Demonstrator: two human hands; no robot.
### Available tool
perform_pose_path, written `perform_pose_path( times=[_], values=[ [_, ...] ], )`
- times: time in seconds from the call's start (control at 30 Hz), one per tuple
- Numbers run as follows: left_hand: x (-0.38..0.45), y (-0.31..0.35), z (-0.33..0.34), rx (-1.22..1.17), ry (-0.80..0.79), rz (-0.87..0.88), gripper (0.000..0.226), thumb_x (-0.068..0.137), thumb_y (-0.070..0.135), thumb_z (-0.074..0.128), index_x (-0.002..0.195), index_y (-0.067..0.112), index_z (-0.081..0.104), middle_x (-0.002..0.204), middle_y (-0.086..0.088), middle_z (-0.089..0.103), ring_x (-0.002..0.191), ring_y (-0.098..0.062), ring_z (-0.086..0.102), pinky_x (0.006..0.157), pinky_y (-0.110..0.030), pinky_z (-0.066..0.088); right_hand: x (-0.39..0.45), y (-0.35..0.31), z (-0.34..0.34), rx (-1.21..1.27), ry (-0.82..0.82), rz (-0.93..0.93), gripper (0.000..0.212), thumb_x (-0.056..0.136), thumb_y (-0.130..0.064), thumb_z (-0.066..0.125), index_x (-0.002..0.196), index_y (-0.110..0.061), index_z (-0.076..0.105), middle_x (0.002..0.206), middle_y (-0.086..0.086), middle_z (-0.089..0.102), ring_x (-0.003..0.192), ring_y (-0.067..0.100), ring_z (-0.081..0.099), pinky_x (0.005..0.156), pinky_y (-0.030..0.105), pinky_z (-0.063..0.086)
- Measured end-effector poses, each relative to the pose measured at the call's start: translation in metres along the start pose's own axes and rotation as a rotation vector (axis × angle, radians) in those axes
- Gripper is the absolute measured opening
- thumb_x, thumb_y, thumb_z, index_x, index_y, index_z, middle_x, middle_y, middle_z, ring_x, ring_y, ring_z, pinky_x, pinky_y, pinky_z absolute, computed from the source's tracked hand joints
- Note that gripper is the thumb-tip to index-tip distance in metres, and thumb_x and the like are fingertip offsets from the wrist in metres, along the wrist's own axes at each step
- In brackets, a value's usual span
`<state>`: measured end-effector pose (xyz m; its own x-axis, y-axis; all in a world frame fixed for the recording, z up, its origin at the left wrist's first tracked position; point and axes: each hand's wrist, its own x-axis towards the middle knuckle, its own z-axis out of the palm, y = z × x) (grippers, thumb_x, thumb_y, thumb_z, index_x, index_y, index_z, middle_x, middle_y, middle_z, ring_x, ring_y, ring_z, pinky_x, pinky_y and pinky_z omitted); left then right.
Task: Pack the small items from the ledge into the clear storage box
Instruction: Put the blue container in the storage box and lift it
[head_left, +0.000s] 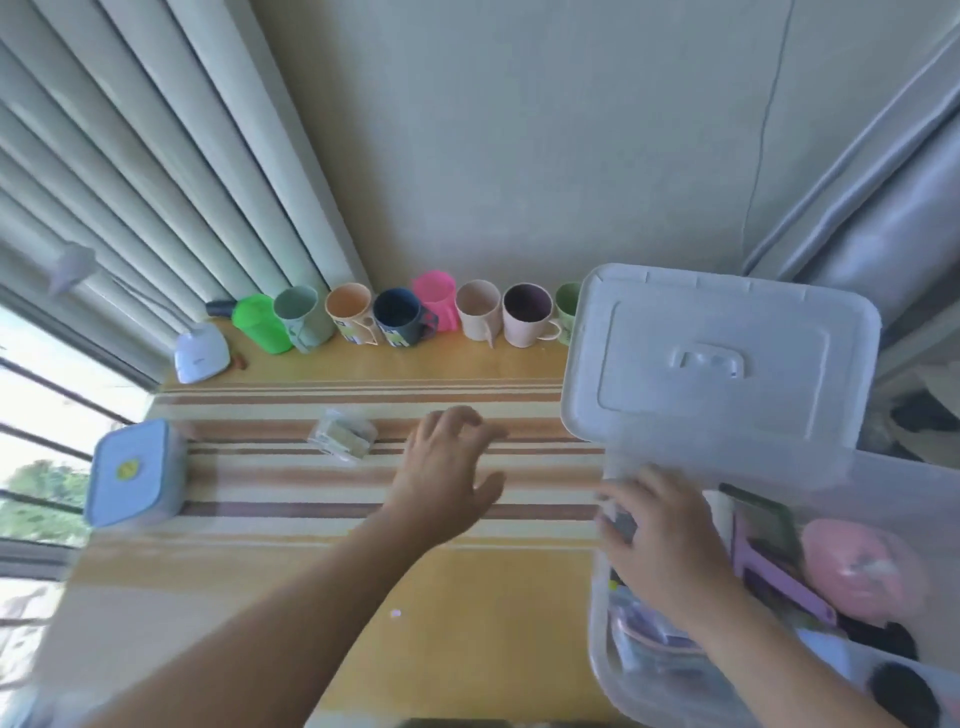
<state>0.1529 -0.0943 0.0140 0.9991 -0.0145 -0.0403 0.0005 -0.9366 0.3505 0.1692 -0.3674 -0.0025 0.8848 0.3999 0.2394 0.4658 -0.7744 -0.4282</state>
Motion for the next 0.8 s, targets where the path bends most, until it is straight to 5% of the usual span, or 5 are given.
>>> perform_pose_path(
  times=[0.2,0.33,0.43,0.57,0.8],
  values=[
    [-0.033,-0.181,-0.014,0.005,-0.143,-0.445,0.065,0.084,0.041,0.065,0.145,0.04,0.042,0.142,-0.002,0.04,0.129,-0.032,0.04,0.105,-0.046,0.043,0.088,-0.116,0.11,0.09,-0.37,-0.046,0.04,0.086,-0.031,0.065,0.126,-0.025,0.064,0.115,-0.002,0.056,0.11,0.027,0.054,0.084,0.046,0.054],
    [-0.044,-0.257,0.003,-0.119,-0.267,-0.575,0.079,0.087,0.044,0.064,0.153,0.044,0.022,0.15,-0.007,0.039,0.126,-0.032,0.051,0.095,-0.042,0.047,0.142,-0.176,0.201,0.091,-0.703,0.073,0.079,0.094,-0.04,0.065,0.16,-0.03,0.022,0.156,0.0,0.032,0.143,0.029,0.035,0.108,0.049,0.047],
    [-0.048,-0.289,0.021,-0.213,-0.355,-0.606,0.081,0.091,0.049,0.063,0.156,0.041,0.016,0.143,-0.006,0.051,0.122,-0.026,0.054,0.095,-0.04,0.048,0.16,-0.204,0.254,0.152,-0.709,0.206,0.091,0.092,-0.04,0.069,0.161,-0.03,0.011,0.155,0.003,0.032,0.133,0.032,0.047,0.096,0.046,0.051],
    [-0.05,-0.307,0.038,-0.443,-0.39,-0.675,0.087,0.088,0.057,0.062,0.157,0.046,0.011,0.139,0.001,0.053,0.119,-0.02,0.055,0.095,-0.041,0.051,0.143,-0.217,0.283,0.009,-0.629,0.174,0.069,0.098,-0.036,0.065,0.15,-0.037,0.019,0.148,0.0,0.039,0.112,0.03,0.061,0.073,0.044,0.057],
    [-0.055,-0.311,0.044,-0.231,-0.437,-0.332,0.1,0.082,0.05,0.068,0.156,0.052,0.001,0.147,0.007,0.046,0.129,-0.022,0.049,0.097,-0.04,0.051,0.096,-0.199,0.276,0.031,-0.721,-0.083,0.057,0.092,-0.021,0.075,0.135,-0.029,0.039,0.162,0.001,0.024,0.135,0.029,0.047,0.088,0.038,0.057]
  ],
)
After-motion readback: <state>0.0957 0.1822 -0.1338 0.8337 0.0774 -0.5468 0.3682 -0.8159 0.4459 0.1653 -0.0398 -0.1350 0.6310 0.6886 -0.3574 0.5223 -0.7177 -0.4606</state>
